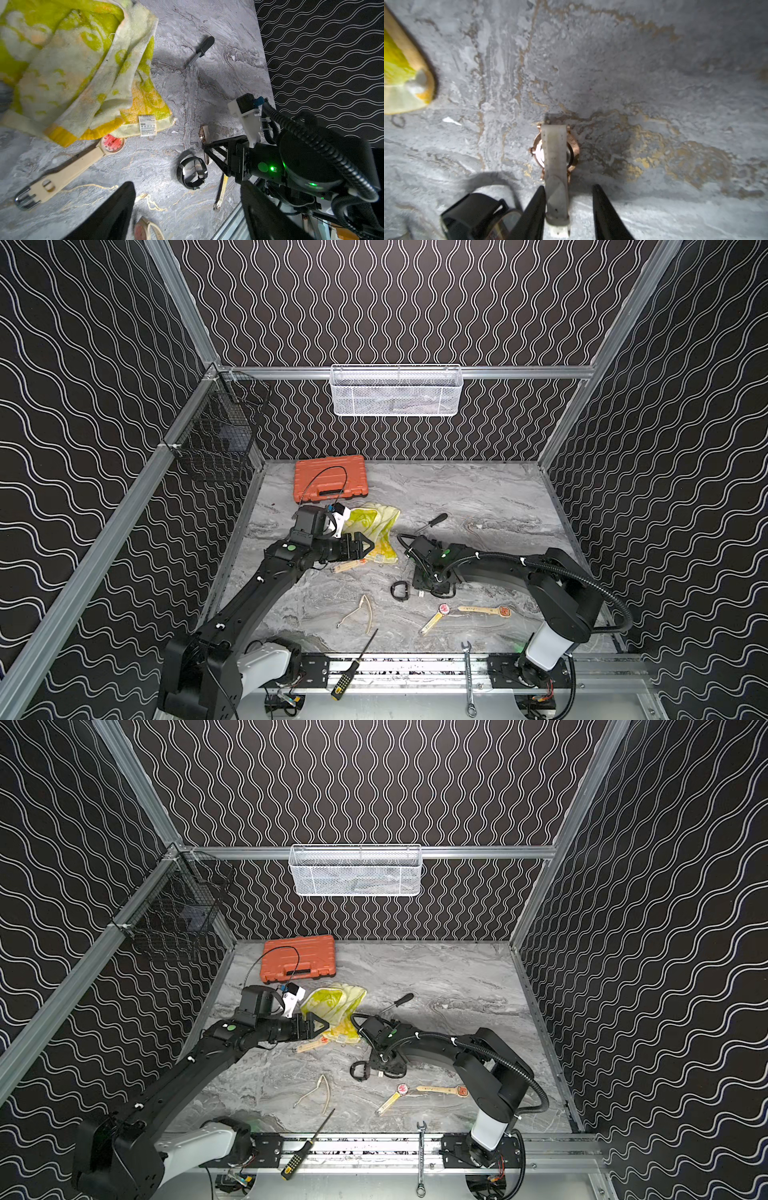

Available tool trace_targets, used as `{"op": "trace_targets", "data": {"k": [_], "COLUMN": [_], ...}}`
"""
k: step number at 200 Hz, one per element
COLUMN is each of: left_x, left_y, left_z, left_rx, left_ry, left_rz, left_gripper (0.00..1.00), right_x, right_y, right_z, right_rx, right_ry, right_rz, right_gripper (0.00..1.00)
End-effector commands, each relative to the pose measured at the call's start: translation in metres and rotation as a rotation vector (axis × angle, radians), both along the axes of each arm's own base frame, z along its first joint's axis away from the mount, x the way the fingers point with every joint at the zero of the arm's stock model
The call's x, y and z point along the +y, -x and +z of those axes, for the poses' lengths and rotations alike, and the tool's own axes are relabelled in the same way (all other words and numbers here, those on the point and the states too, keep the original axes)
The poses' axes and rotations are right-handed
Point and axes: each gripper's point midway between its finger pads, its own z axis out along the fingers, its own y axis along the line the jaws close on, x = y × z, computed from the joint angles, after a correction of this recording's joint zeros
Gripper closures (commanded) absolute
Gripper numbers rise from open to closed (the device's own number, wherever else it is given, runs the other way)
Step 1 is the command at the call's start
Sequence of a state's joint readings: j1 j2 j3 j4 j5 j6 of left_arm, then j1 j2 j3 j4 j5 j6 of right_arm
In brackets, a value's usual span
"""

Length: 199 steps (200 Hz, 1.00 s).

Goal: Wipe the watch dial
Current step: Pick up the watch at the center of the board.

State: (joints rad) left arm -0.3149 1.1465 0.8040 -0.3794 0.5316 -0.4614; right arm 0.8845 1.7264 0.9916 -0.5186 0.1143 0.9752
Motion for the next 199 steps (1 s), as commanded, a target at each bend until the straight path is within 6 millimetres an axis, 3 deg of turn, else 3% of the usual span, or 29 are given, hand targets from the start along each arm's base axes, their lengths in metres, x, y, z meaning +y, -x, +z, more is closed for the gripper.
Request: {"op": "trace_targets", "data": {"k": [1,25,56,92,116,153,199], "left_x": [0.000,0.002,0.000,-0.019,-0.033,-0.051,-0.072], "left_y": [0.000,0.000,0.002,0.001,0.001,0.005,0.025], "left_z": [0.000,0.000,0.002,0.023,0.048,0.092,0.144], "left_rx": [-0.015,-0.010,-0.017,-0.036,-0.057,-0.124,-0.242], "left_ry": [-0.006,-0.019,-0.001,0.133,0.253,0.460,0.673], "left_rz": [-0.011,-0.006,-0.014,-0.070,-0.112,-0.191,-0.325], "left_gripper": [0.16,0.16,0.15,0.15,0.16,0.20,0.24], "right_x": [-0.011,-0.001,-0.003,-0.003,-0.013,-0.026,-0.024], "right_y": [0.003,-0.003,-0.006,-0.009,-0.016,-0.023,-0.008], "right_z": [-0.006,0.000,0.012,0.051,0.094,0.188,0.293], "right_rx": [0.013,0.000,-0.065,-0.231,-0.410,-0.704,-0.983], "right_ry": [0.053,0.028,-0.014,-0.170,-0.273,-0.427,-0.596], "right_rz": [-0.012,-0.007,0.005,0.032,0.035,0.090,0.234], "right_gripper": [0.66,0.76,0.84,0.86,0.87,0.87,0.86]}}
